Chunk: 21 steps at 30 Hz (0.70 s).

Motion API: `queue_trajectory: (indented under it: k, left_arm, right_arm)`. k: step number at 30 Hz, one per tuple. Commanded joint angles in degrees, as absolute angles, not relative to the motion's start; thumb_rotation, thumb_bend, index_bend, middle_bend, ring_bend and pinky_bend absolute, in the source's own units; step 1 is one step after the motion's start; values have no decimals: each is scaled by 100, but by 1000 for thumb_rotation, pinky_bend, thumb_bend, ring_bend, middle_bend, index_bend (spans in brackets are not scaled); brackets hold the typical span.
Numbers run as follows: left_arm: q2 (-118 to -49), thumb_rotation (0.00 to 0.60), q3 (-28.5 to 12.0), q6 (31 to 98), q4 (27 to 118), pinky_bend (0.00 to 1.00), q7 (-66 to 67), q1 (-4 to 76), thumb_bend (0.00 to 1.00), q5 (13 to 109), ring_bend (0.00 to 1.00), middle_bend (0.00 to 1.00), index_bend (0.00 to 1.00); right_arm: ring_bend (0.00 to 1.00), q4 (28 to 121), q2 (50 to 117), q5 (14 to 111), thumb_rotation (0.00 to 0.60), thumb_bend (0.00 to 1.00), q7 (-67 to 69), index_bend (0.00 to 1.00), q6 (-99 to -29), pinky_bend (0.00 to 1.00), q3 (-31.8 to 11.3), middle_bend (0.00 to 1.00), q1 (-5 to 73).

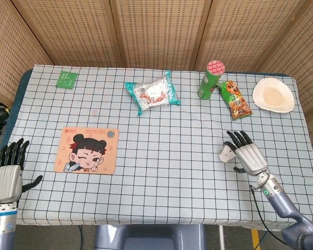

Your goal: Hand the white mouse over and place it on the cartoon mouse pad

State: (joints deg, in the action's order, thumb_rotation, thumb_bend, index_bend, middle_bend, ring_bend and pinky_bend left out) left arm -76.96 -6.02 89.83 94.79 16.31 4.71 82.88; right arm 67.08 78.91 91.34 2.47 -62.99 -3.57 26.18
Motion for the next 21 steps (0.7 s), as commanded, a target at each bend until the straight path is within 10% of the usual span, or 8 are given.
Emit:
queue_trajectory:
  k: [1,21]
  left_arm:
    - [-7698,600,-608,8975,9473,0,1629,476,80,8276,0,0,0]
    - [-7729,600,-679,8961,9392,0,1656,506,80,8138,0,0,0]
  right_arm:
    - [0,6536,8016,9099,600,118,290,289,-6127,7,-341,56,2745]
    - [0,5586,8543,8917,600,118,556,323,-5612,13,-223,79,3146]
